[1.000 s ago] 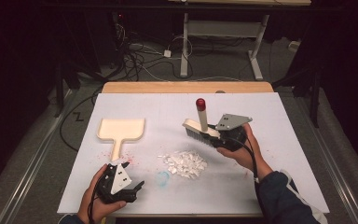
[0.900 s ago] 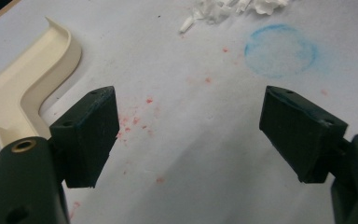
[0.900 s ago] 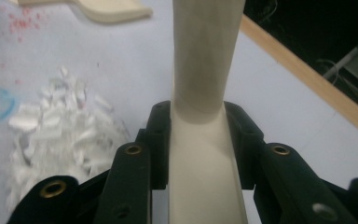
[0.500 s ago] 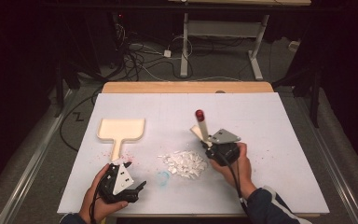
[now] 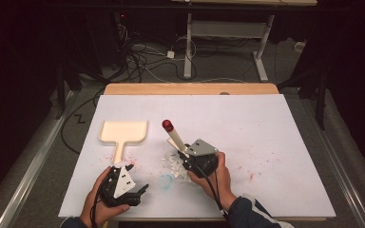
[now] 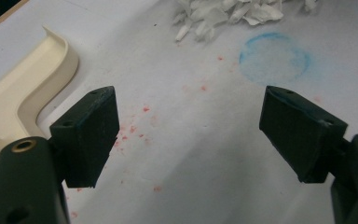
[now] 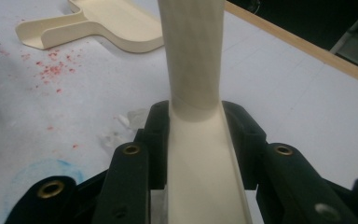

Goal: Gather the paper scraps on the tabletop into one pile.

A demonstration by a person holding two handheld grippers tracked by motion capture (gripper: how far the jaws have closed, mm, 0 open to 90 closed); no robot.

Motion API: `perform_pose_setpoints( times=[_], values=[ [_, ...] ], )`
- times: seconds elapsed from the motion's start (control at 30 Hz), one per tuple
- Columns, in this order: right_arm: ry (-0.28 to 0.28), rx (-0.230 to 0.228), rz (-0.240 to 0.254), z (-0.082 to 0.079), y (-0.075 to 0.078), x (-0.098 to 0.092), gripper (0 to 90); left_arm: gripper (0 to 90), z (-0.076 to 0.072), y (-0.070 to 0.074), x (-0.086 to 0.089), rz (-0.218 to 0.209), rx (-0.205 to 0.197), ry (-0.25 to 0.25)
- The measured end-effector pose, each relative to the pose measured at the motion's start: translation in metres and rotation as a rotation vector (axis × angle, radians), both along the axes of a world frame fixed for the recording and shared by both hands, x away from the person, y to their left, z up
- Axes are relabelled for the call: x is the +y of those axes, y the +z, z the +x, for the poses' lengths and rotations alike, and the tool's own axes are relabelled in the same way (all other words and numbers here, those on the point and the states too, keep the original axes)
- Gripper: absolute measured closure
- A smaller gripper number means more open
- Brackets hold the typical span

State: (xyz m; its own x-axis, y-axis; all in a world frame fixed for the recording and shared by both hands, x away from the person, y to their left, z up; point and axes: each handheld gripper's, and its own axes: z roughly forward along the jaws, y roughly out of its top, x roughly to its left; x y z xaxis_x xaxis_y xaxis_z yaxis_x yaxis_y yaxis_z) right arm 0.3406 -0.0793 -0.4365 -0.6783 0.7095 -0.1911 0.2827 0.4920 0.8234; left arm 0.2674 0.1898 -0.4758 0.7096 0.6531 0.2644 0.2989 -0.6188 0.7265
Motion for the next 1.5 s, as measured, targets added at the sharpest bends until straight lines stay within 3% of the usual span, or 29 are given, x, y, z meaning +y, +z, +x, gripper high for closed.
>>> perform_pose_setpoints(
  times=[0.13,0.17,0.5,0.6,0.63,0.7,0.77,0.93,1.07,1.1,1.17,1.33,1.5],
  values=[
    [-0.008,-0.019,0.013,0.004,0.008,-0.01,67.2,18.9,0.0,0.0,0.0,0.001,0.002,0.003],
    [-0.012,-0.026,0.032,0.007,0.014,-0.02,67.5,18.9,0.0,0.0,0.0,0.001,0.002,0.004],
    [-0.024,-0.031,0.073,0.009,0.034,-0.061,67.6,18.9,-0.001,0.0,-0.001,0.014,0.0,0.006],
    [-0.021,-0.008,0.051,0.001,0.036,-0.084,67.6,18.9,-0.001,0.0,-0.001,0.02,-0.002,0.006],
    [-0.021,-0.008,0.051,0.001,0.036,-0.084,67.6,18.9,-0.001,0.0,-0.001,0.02,-0.002,0.006],
    [-0.023,0.027,0.051,-0.003,0.036,-0.098,67.6,18.9,-0.001,0.0,-0.001,0.022,-0.003,0.007],
    [0.002,0.084,0.076,-0.013,0.04,-0.118,67.6,18.9,-0.002,0.0,-0.002,0.026,-0.004,0.004],
    [0.089,0.149,0.043,-0.038,0.041,-0.138,67.6,18.9,-0.002,0.0,-0.002,0.028,-0.003,0.003],
    [0.125,0.181,0.041,-0.049,0.035,-0.138,67.7,18.9,-0.001,0.0,-0.004,0.031,-0.002,-0.002],
    [0.162,0.204,0.053,-0.052,0.033,-0.131,67.7,18.9,-0.001,0.0,-0.005,0.034,-0.003,-0.004],
    [0.174,0.203,0.05,-0.052,0.032,-0.126,67.6,18.9,-0.001,0.0,-0.006,0.033,-0.002,-0.006],
    [0.246,0.171,0.018,-0.048,0.023,-0.09,67.6,18.9,0.001,-0.002,-0.008,0.039,0.005,-0.014],
    [0.258,0.128,0.015,-0.042,0.025,-0.067,67.7,18.9,0.001,-0.002,-0.007,0.035,0.006,-0.011]
  ],
)
